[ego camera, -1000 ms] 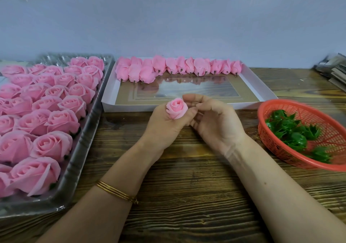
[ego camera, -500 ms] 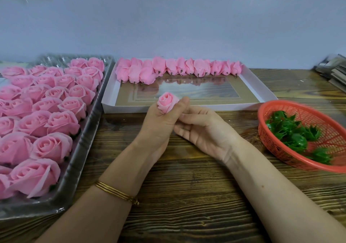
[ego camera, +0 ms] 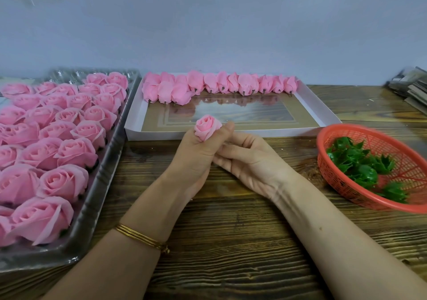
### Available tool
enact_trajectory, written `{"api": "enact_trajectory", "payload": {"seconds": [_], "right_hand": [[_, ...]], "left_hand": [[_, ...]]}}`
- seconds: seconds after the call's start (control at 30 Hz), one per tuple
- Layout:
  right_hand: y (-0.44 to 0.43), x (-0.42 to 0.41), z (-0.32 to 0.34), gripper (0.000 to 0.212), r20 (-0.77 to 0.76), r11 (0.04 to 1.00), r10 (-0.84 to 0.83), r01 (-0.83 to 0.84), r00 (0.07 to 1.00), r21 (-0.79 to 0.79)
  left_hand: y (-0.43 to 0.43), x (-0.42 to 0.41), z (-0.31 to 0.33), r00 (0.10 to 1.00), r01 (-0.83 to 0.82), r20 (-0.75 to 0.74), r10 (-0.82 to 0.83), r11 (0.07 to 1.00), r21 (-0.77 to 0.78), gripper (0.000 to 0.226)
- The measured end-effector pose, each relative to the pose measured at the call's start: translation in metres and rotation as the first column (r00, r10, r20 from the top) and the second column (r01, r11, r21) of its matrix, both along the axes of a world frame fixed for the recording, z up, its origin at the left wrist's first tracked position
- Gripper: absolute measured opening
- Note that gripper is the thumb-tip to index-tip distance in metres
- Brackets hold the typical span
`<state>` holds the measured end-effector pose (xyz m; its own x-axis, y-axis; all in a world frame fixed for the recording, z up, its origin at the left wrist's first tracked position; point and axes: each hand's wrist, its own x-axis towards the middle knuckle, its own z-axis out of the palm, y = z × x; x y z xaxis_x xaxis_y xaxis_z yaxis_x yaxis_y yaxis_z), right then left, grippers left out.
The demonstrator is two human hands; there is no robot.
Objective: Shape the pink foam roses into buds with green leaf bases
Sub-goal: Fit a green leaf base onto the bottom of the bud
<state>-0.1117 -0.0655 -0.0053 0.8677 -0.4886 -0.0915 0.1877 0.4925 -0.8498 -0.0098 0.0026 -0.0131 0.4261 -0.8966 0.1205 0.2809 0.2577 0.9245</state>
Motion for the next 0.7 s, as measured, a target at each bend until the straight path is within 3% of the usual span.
{"api": "enact_trajectory", "payload": {"seconds": [0.1,0.27,0.47,0.7], "right_hand": [[0.0011,0.0021,-0.0008,0.044,-0.022,0.999,-0.046,0.046,0.999,-0.020],[0.0002,0.0045,-0.0052,0.023,-0.040,0.994,-0.090,0.088,0.995,-0.060],[0.0005,0.0060,-0.0069,0.022,-0.033,0.988,-0.119,0.116,0.992,-0.099],[0.0003,0.0057,-0.0071,0.022,-0.008,0.981,-0.147,0.145,0.989,-0.129]], "left_hand": [[-0.0004,0.0003,-0.0015,1.000,-0.003,-0.006,0.003,1.000,-0.003,0.016],[-0.0010,-0.0008,-0.0008,1.000,-0.006,0.018,0.005,1.000,0.011,0.013],[-0.0003,-0.0003,0.0001,0.999,-0.014,0.041,0.013,1.000,0.025,0.019],[-0.0002,0.0018,0.0016,0.998,0.020,0.060,-0.022,0.999,0.034,0.007]]}}
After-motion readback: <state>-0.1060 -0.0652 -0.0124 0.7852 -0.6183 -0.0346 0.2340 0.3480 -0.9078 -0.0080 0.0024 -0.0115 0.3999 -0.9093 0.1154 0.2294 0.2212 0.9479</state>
